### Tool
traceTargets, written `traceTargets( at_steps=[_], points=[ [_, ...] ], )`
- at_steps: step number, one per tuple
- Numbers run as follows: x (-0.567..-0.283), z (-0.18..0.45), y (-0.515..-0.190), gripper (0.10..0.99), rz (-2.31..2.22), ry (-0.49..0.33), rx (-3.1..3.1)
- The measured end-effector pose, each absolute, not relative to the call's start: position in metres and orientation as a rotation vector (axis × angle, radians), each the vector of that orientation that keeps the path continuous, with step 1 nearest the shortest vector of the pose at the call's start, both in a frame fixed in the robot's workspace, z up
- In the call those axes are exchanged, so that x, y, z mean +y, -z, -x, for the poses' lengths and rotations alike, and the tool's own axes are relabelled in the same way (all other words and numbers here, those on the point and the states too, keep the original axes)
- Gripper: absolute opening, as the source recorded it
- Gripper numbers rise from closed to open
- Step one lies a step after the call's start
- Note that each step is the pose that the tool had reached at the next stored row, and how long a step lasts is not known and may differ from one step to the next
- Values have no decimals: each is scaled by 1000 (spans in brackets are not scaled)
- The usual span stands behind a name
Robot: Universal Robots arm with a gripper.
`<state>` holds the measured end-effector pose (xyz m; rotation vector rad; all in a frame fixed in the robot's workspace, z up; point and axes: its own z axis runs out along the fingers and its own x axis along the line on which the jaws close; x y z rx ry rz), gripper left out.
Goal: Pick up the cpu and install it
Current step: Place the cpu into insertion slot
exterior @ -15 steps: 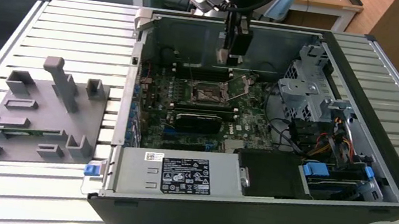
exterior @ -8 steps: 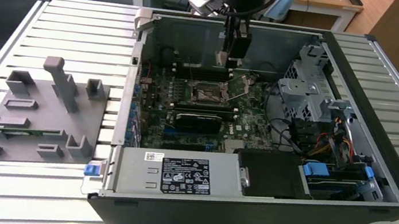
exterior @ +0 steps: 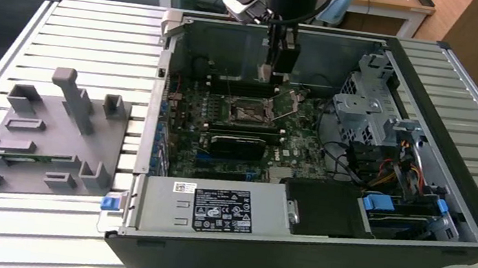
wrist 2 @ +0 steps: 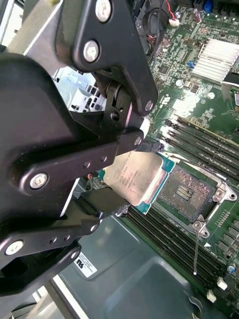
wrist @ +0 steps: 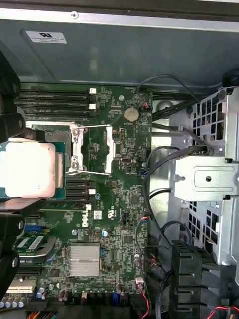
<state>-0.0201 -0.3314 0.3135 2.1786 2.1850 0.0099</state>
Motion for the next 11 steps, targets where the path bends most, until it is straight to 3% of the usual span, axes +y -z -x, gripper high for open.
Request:
traceTargets(
  at_steps=[11],
  points=[
    [-331,20,-306,533,-2179,-10,2185]
  ],
)
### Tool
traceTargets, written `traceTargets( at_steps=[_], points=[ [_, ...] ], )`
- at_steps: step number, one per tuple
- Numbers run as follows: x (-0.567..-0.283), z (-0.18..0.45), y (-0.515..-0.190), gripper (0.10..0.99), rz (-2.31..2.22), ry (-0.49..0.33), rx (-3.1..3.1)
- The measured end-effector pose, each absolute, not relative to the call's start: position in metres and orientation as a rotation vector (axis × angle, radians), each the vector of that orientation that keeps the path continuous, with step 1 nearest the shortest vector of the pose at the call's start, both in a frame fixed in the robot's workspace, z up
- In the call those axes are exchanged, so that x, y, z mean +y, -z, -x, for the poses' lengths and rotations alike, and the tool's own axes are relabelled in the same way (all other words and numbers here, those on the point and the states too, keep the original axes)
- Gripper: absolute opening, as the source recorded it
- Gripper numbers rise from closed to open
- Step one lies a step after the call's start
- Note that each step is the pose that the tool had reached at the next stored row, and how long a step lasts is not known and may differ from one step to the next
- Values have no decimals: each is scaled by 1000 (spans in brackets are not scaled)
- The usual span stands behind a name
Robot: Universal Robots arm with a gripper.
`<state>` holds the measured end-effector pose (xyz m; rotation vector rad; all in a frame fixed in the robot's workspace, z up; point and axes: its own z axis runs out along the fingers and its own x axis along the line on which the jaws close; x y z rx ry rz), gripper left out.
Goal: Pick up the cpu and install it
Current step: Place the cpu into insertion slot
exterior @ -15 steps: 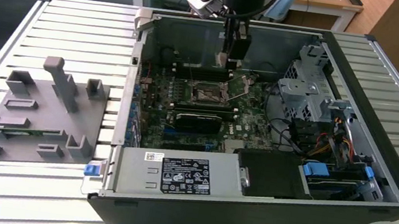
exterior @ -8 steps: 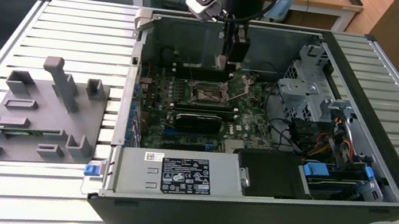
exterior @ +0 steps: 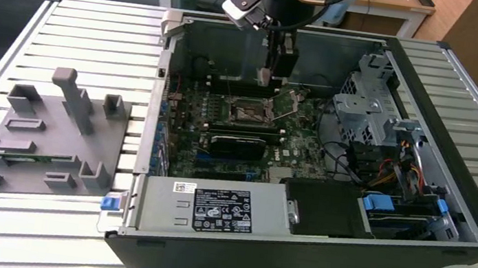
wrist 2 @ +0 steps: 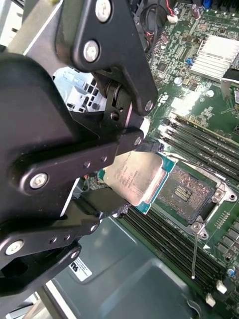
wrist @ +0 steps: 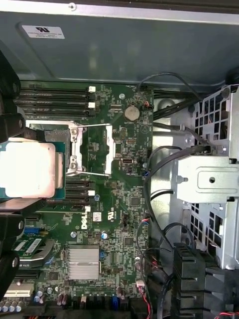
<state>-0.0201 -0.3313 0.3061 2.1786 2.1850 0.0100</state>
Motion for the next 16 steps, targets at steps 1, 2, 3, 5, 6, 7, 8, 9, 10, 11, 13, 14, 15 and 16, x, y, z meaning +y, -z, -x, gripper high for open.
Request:
traceTargets(
  at_steps=[1,2,3,5,6,7,8,9,10,11,13,14,15,16],
  points=[
    [-331,20,-305,533,-2179,-10,2185],
    [-331,20,-304,533,-2179,-10,2185],
    [-331,20,-304,533,-2179,-10,2185],
    [-331,20,-302,533,-2179,-10,2185],
    [-331,20,-300,533,-2179,-10,2185],
    [-331,20,-299,533,-2179,-10,2185],
    [-331,20,-298,533,-2179,-10,2185],
    [-331,21,-296,533,-2179,-10,2185],
    [-331,21,-295,533,-2179,-10,2185],
    [-331,21,-293,533,-2179,-10,2185],
    [-331,22,-290,533,-2179,-10,2185],
    [-331,23,-288,533,-2178,-10,2185],
    [-330,23,-286,533,-2174,-12,2187],
    [-330,23,-284,533,-2168,-13,2193]
  ],
)
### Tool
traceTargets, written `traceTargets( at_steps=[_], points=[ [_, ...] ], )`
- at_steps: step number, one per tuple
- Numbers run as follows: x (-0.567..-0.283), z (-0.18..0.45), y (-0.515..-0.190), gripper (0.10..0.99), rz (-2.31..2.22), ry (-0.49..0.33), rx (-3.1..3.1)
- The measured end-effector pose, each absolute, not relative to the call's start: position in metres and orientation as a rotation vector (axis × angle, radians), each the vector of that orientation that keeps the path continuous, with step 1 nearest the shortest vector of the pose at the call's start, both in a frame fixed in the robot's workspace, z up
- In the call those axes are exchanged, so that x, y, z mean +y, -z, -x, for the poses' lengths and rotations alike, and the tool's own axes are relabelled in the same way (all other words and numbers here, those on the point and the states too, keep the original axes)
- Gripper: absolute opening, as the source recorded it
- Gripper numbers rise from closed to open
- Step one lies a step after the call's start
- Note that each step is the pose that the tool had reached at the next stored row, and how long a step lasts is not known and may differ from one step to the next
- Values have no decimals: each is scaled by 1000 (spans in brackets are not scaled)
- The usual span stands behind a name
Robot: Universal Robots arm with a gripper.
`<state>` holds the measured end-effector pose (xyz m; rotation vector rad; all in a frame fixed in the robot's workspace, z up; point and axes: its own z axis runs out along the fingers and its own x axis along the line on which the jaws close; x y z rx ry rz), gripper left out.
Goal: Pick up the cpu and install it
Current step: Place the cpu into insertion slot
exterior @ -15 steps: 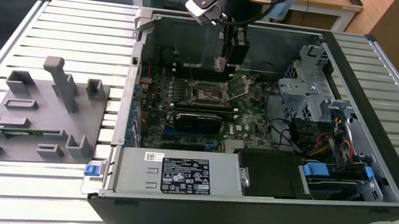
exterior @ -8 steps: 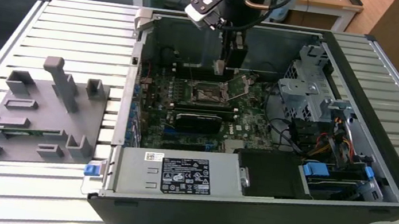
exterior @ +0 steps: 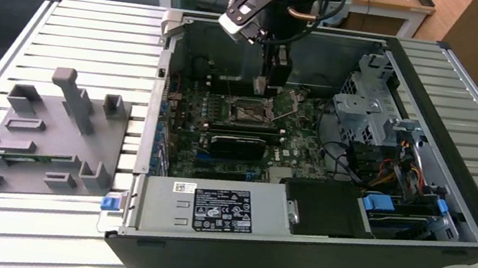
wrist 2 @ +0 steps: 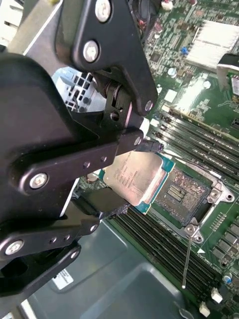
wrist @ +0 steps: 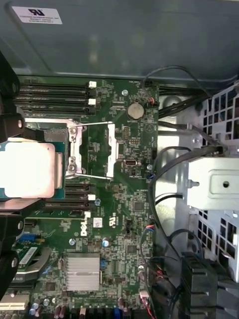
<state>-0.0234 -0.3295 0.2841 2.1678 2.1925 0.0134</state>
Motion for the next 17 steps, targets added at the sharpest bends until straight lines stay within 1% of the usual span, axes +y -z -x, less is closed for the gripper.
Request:
traceTargets(
  at_steps=[8,17],
  points=[
    [-317,25,-270,533,-2164,-15,2195],
    [-315,31,-253,533,-2182,-14,2177]
  ],
)
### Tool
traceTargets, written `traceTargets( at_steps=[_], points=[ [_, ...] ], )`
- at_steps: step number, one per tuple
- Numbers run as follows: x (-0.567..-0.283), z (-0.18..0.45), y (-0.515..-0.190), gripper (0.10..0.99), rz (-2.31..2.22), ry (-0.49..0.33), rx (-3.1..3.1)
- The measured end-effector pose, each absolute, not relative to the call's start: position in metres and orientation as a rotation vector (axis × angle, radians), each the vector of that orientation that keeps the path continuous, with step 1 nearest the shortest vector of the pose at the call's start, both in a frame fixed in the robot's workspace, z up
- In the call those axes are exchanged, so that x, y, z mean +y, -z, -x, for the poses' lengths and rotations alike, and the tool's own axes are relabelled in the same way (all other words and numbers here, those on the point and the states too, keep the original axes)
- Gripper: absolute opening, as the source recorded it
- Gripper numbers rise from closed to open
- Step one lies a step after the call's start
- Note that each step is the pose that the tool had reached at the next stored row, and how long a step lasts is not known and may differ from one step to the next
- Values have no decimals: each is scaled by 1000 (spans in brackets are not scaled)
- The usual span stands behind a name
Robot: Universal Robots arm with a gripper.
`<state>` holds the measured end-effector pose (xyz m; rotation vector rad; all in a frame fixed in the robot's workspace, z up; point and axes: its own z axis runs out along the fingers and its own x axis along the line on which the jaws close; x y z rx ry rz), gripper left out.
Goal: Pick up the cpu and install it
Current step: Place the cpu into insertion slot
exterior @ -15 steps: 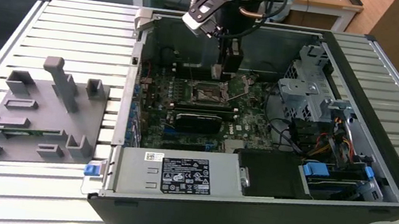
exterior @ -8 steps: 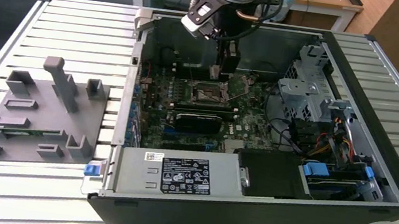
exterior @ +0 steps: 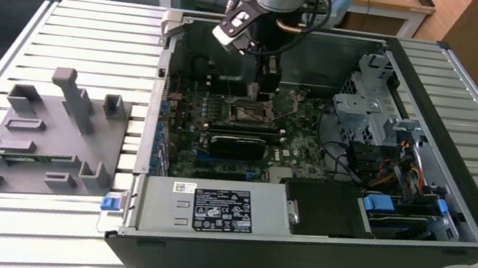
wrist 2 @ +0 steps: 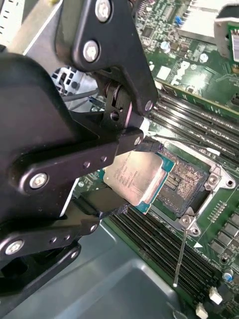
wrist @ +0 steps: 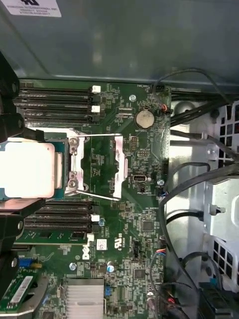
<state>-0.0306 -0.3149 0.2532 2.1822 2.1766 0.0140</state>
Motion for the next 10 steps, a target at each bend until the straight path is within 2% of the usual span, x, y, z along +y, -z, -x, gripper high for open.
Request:
traceTargets(
  at_steps=[10],
  points=[
    [-315,38,-235,533,-2196,-13,2163]
  ],
)
